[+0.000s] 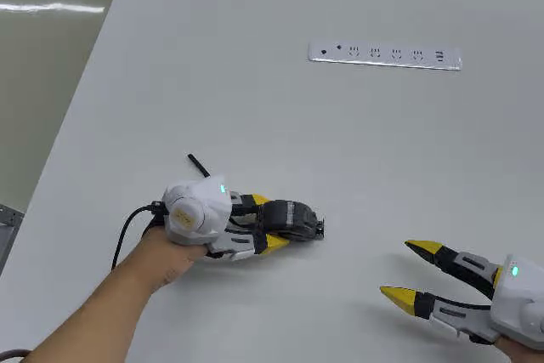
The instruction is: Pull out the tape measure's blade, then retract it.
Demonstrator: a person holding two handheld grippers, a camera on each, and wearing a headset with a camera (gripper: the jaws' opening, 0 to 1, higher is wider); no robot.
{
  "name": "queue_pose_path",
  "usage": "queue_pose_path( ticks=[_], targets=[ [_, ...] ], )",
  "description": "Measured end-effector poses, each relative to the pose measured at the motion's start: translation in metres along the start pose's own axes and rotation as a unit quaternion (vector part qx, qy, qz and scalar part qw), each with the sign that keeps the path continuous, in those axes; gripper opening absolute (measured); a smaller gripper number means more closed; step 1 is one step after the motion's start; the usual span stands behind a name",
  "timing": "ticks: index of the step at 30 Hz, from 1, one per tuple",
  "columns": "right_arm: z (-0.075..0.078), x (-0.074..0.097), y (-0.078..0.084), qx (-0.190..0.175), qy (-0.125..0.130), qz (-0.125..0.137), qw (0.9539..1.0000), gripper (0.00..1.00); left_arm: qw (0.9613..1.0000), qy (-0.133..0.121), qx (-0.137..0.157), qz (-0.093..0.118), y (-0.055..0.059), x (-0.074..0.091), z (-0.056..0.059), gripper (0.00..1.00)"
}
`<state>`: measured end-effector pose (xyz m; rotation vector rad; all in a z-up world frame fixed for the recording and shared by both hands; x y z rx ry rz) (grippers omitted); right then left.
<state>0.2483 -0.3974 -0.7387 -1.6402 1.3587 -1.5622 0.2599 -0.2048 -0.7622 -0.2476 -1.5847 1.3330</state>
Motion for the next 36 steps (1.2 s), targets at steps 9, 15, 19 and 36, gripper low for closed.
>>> queue_pose_path(
  ticks=[9, 15, 19, 36],
  targets=[
    [0.002, -0.004, -0.005, 0.006, -0.008, 0.010, 0.9999, 0.47, 1.0000, 0.004, 0.002, -0.004, 0.001, -0.001, 0.000, 0.32],
    [0.003, -0.009, -0.010, 0.014, -0.018, 0.014, 0.9996, 0.46, 0.9999, 0.009, -0.003, -0.004, 0.002, -0.001, 0.000, 0.32],
    [0.003, -0.018, -0.012, 0.022, -0.029, 0.015, 0.9992, 0.47, 0.9998, 0.014, -0.006, -0.008, 0.002, -0.001, -0.001, 0.31],
    [0.004, -0.050, -0.017, 0.040, -0.075, 0.015, 0.9962, 0.46, 0.9984, 0.028, -0.035, -0.033, 0.004, -0.002, -0.001, 0.30]
  ],
)
Point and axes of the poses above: the centre of the closed fingertips' face, and the gripper's own axes: x roughly backward along the fingers, z roughly to its right, y roughly out of its underside, the point moved 2 cm from there along x, roughly backward along the fingers, and after that the axes turned 5 degrees about -y, right-handed, at the moved point
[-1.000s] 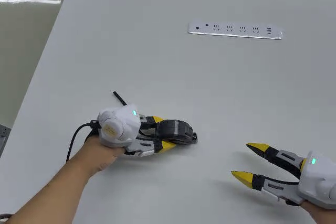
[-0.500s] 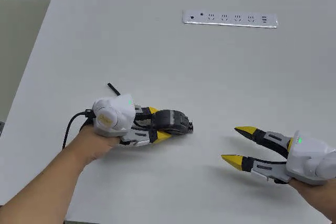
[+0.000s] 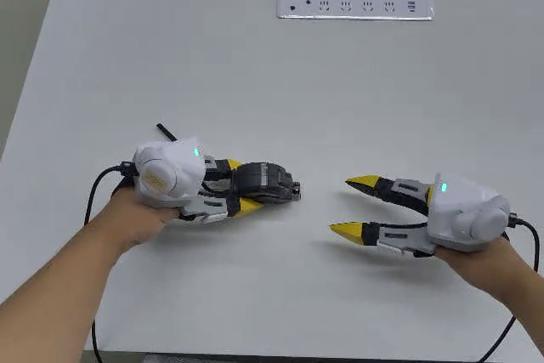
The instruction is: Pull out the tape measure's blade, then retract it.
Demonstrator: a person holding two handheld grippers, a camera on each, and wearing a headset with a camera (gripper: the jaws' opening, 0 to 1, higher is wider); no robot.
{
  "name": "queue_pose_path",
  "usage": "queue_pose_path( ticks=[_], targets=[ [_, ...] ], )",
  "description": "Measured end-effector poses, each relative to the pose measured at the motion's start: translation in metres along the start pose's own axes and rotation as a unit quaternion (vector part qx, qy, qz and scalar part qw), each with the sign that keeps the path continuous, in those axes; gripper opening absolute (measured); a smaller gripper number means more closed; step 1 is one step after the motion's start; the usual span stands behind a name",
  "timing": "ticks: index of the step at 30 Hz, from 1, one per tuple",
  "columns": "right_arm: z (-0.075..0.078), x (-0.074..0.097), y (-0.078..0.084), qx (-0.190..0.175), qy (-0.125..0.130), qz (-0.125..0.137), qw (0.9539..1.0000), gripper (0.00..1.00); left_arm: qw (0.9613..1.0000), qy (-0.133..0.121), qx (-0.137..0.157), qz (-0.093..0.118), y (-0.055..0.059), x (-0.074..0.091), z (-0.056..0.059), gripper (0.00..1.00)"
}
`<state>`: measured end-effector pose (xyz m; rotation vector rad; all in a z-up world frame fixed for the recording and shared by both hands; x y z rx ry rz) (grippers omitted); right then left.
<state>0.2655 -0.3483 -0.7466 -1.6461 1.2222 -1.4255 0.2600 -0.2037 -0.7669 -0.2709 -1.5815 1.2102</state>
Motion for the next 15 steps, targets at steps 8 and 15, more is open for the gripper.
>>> queue_pose_path(
  ticks=[8, 15],
  targets=[
    [0.003, -0.015, -0.001, 0.004, -0.017, 0.001, 0.9998, 0.45, 0.9999, 0.003, -0.009, -0.004, -0.001, 0.001, 0.002, 0.30],
    [0.005, -0.027, -0.002, 0.004, -0.031, 0.005, 0.9995, 0.43, 0.9998, 0.007, -0.013, -0.011, -0.001, 0.001, 0.002, 0.30]
  ],
)
Point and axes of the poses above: the centre of the closed fingertips' face, and the gripper's own axes: x roughly backward along the fingers, z roughly to its right, y roughly out of its underside, the point moved 2 cm from there along x, roughly backward along the fingers, and after that the axes turned 5 degrees about -y, right-handed, at the moved point
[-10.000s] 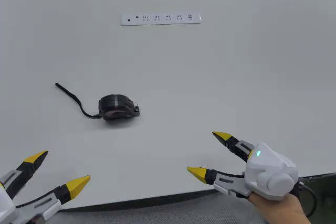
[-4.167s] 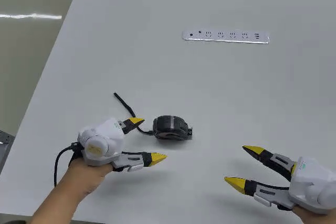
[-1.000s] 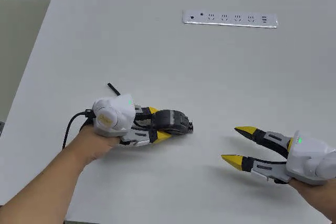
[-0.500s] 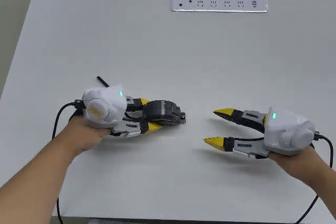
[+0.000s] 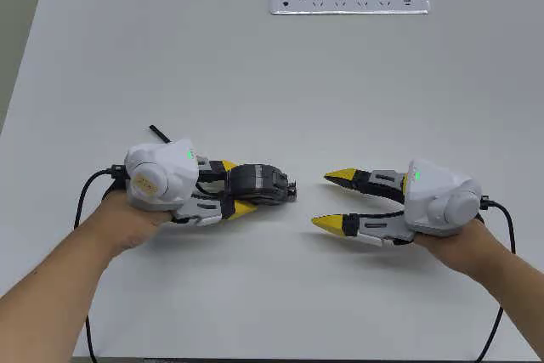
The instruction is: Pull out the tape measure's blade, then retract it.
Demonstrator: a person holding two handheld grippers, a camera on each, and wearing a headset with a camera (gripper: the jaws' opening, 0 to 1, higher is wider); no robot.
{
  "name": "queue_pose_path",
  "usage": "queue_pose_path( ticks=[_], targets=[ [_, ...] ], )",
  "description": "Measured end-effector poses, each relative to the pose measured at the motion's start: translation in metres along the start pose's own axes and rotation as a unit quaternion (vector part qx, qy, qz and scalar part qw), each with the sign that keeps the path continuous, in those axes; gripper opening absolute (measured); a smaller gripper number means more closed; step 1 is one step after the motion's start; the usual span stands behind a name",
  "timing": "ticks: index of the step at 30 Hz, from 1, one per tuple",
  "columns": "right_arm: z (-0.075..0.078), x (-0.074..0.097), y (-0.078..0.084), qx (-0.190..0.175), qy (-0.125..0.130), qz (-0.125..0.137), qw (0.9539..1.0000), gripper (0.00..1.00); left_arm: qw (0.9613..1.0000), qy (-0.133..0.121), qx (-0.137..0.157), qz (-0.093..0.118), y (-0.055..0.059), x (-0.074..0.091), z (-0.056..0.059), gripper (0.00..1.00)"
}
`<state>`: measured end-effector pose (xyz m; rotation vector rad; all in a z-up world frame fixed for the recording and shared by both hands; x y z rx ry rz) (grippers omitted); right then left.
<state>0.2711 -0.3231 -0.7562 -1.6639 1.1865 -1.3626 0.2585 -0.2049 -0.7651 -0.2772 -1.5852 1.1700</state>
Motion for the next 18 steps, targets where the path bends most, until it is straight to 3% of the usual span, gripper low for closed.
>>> queue_pose_path(
  ticks=[18],
  targets=[
    [0.003, -0.033, 0.003, 0.011, -0.030, -0.008, 0.9994, 0.39, 1.0000, -0.001, 0.004, -0.001, 0.003, -0.001, -0.003, 0.30]
  ],
)
Point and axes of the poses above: the centre of the closed fingertips' face, and the gripper's own axes: x roughly backward along the fingers, z roughly to its right, y roughly out of its underside, the point moved 2 cm from there along x, roughly backward along the fingers, and after that the axes turned 5 degrees about -y, right-handed, at the moved point
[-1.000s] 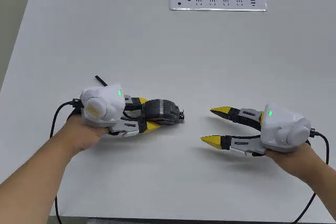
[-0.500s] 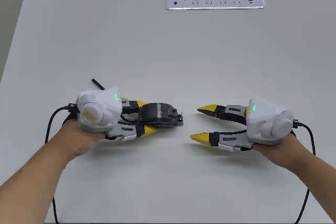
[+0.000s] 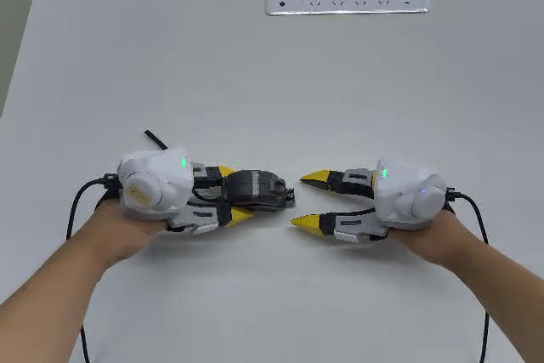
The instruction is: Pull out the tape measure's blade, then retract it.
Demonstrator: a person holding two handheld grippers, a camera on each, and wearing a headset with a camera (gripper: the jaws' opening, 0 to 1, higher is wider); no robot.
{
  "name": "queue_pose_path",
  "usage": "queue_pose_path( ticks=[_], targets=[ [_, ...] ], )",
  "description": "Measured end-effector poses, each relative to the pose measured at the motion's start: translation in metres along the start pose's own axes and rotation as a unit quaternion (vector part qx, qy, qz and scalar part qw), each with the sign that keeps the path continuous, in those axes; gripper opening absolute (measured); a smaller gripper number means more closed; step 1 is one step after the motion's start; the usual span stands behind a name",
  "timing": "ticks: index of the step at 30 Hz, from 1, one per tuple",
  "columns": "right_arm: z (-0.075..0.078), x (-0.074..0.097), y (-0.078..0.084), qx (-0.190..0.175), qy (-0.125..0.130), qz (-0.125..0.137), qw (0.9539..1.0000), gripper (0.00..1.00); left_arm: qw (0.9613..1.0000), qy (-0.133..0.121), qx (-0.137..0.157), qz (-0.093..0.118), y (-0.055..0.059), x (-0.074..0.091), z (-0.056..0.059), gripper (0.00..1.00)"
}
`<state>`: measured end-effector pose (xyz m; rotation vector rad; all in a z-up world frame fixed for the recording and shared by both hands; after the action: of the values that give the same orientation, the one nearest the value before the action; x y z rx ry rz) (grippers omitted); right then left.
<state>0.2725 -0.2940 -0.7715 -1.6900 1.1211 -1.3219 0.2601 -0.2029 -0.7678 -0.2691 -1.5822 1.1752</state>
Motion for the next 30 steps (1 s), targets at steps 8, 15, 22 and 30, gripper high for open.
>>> queue_pose_path(
  ticks=[8, 15, 22, 30],
  targets=[
    [0.0028, -0.0031, 0.0006, 0.007, -0.004, -0.003, 1.0000, 0.37, 1.0000, 0.001, 0.000, 0.000, -0.0015, 0.0006, 0.0013, 0.30],
    [0.0051, -0.0073, -0.0008, 0.016, -0.011, -0.007, 0.9998, 0.34, 1.0000, 0.001, 0.001, 0.000, -0.0023, 0.0011, 0.0021, 0.30],
    [0.0053, -0.0095, -0.0016, 0.025, -0.015, -0.009, 0.9995, 0.30, 1.0000, 0.001, 0.000, -0.001, -0.0025, 0.0013, 0.0023, 0.30],
    [0.0057, -0.0093, 0.0002, 0.038, -0.016, -0.015, 0.9990, 0.22, 1.0000, 0.001, 0.001, -0.001, -0.0025, 0.0014, 0.0018, 0.30]
  ],
)
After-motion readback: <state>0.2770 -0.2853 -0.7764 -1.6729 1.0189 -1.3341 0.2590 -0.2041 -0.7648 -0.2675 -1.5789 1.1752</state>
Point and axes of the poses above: the centre of the closed fingertips' face, and the gripper's own axes: x roughly backward along the fingers, z roughly to its right, y roughly out of its underside, the point moved 2 cm from there along x, roughly backward along the fingers, and after that the axes turned 5 degrees about -y, right-handed, at the moved point
